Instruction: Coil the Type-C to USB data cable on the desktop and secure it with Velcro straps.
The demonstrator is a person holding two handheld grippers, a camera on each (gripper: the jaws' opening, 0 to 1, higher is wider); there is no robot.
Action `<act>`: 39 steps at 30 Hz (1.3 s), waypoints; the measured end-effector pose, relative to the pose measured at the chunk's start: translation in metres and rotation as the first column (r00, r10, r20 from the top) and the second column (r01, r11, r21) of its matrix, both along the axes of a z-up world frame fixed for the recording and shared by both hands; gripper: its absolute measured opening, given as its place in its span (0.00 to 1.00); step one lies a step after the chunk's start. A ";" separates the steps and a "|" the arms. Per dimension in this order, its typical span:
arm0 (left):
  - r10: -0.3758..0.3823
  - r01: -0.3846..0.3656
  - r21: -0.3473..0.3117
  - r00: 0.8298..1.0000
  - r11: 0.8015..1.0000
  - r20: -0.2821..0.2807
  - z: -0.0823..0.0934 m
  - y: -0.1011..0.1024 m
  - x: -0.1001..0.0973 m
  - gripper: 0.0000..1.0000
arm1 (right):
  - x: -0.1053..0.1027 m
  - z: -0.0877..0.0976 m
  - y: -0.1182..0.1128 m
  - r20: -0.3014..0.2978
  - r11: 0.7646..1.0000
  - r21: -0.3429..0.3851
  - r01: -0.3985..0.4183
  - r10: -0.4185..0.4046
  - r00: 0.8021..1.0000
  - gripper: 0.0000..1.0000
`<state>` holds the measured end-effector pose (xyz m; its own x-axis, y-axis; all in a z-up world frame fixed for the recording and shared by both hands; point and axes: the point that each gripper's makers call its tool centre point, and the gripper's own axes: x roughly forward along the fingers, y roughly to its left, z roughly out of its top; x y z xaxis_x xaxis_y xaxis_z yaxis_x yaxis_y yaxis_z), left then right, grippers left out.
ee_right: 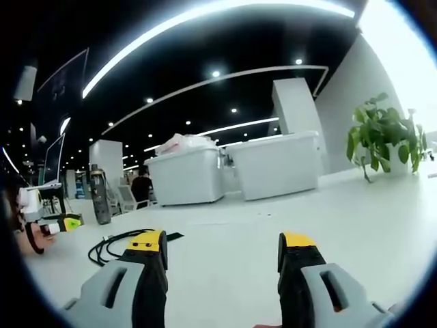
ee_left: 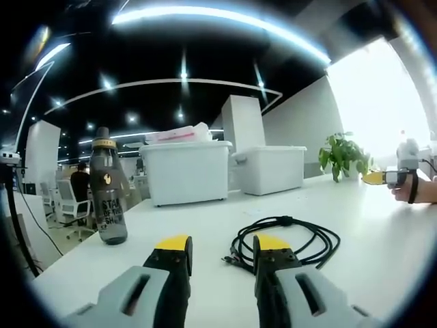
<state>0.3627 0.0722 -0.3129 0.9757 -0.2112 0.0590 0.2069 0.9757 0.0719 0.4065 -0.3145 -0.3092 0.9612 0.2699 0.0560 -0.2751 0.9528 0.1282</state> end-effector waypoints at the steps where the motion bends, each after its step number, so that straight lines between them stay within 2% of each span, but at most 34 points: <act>1: 0.000 0.000 0.000 1.000 1.000 0.000 0.000 0.000 0.001 0.37 | 0.001 0.000 0.000 0.000 1.000 0.001 0.000 0.000 1.000 0.64; 39: 0.001 -0.001 0.002 1.000 1.000 -0.008 -0.001 0.000 0.004 0.38 | 0.002 -0.004 0.002 -0.013 1.000 0.006 -0.004 0.005 1.000 0.64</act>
<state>0.3665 0.0726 -0.3144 0.9763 -0.2106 0.0504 0.2067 0.9757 0.0720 0.4082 -0.3124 -0.3132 0.9607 0.2739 0.0454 -0.2776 0.9507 0.1379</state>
